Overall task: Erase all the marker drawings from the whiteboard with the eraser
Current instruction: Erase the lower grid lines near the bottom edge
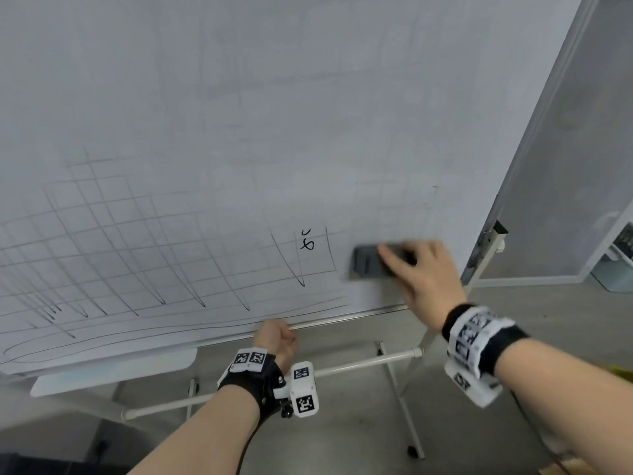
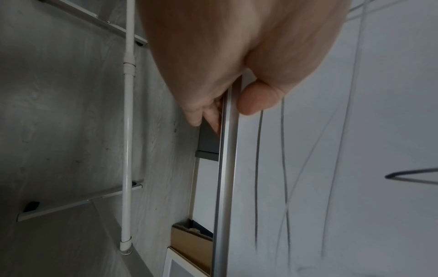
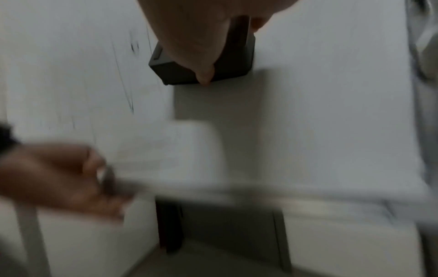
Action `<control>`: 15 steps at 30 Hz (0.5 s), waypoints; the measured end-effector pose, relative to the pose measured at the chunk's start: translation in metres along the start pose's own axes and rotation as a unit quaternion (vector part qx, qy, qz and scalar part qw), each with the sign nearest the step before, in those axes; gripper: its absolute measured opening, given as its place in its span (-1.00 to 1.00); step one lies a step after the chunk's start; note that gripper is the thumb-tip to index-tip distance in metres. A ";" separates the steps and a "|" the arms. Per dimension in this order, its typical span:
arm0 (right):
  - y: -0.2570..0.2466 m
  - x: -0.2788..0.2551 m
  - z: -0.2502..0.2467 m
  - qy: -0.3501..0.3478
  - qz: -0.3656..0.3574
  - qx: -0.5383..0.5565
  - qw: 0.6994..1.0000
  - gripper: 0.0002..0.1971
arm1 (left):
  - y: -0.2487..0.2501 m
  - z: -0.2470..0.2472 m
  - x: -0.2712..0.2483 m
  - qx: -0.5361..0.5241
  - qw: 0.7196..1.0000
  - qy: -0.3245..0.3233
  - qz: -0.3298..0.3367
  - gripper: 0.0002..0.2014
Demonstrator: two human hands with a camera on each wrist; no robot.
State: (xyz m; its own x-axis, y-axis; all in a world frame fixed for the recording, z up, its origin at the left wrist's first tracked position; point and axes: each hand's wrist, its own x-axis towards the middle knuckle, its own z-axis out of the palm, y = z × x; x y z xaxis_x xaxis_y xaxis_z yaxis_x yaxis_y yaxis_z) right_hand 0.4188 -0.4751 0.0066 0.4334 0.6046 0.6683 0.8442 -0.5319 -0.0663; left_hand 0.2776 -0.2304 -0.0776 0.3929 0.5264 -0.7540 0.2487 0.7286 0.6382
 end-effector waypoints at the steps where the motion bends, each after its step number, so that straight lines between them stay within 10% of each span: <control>1: 0.000 0.026 -0.016 0.042 0.015 0.008 0.999 -0.28 | 0.000 0.001 0.000 0.006 1.000 -0.002 0.005 -0.75; 8: -0.029 0.157 -0.096 0.278 0.070 0.019 0.958 -0.37 | -0.001 0.001 -0.014 -0.003 1.000 0.005 0.006 -0.75; 15: -0.058 0.004 0.039 -0.065 -0.161 -0.036 0.984 -0.17 | 0.006 -0.001 -0.017 -0.006 1.000 -0.023 -0.001 -0.74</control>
State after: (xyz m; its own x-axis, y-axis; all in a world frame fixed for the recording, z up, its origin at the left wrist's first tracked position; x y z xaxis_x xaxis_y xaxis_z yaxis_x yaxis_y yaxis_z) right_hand 0.3835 -0.4188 -0.0158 0.1872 0.8175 0.5447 0.9224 -0.3370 0.1889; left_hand 0.2715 -0.2341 -0.0609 0.4324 0.5051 -0.7469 0.2387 0.7347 0.6350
